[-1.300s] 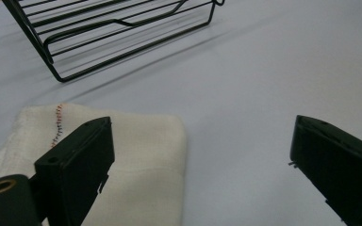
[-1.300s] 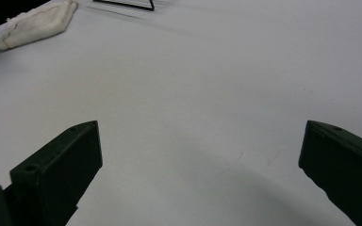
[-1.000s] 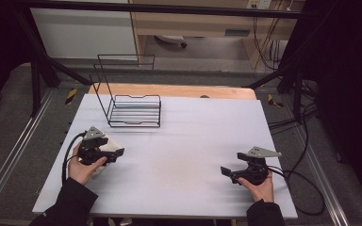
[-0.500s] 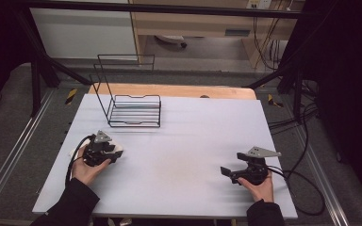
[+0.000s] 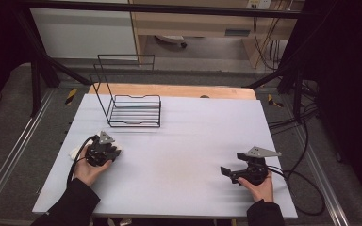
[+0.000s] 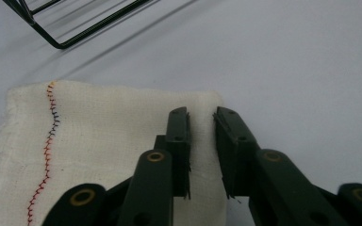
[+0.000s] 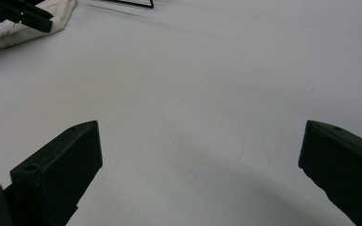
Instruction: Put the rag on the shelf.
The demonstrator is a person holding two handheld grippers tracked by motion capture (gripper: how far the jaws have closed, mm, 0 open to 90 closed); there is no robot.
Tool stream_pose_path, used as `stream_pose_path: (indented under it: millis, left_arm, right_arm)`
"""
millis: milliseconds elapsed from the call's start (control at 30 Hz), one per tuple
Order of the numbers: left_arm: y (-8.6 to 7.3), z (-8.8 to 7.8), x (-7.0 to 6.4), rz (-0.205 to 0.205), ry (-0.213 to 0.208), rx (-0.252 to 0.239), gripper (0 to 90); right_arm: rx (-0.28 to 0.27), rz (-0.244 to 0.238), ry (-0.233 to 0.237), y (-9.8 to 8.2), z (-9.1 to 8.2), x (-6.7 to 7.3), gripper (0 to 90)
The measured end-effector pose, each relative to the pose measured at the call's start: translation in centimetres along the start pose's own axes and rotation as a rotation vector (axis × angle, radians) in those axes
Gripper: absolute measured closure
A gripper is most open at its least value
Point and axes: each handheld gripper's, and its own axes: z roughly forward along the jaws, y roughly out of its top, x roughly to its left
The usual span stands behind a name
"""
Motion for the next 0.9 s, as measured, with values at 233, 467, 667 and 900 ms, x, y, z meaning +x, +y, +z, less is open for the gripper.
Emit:
stream_pose_path:
  millis: [233, 467, 667, 900]
  left_arm:
    - [0.1, -0.3, 0.1, -0.038, -0.015, -0.004, 83.4]
    - [0.8, -1.2, -1.1, -0.102, -0.058, -0.012, 83.7]
    - [1.4, -1.1, -3.3, -0.096, -0.106, -0.015, 83.6]
    - [1.8, -0.6, -5.4, -0.067, -0.155, -0.022, 83.2]
  right_arm:
    - [0.0, 0.004, 0.001, 0.0, 0.0, 0.0, 0.7]
    - [0.003, 0.002, 0.002, 0.0, 0.1, 0.0, 0.8]
    - [0.005, 0.002, 0.003, 0.0, 0.0, 0.0, 0.8]
    - [0.004, 0.001, 0.004, 0.0, 0.1, 0.0, 0.9]
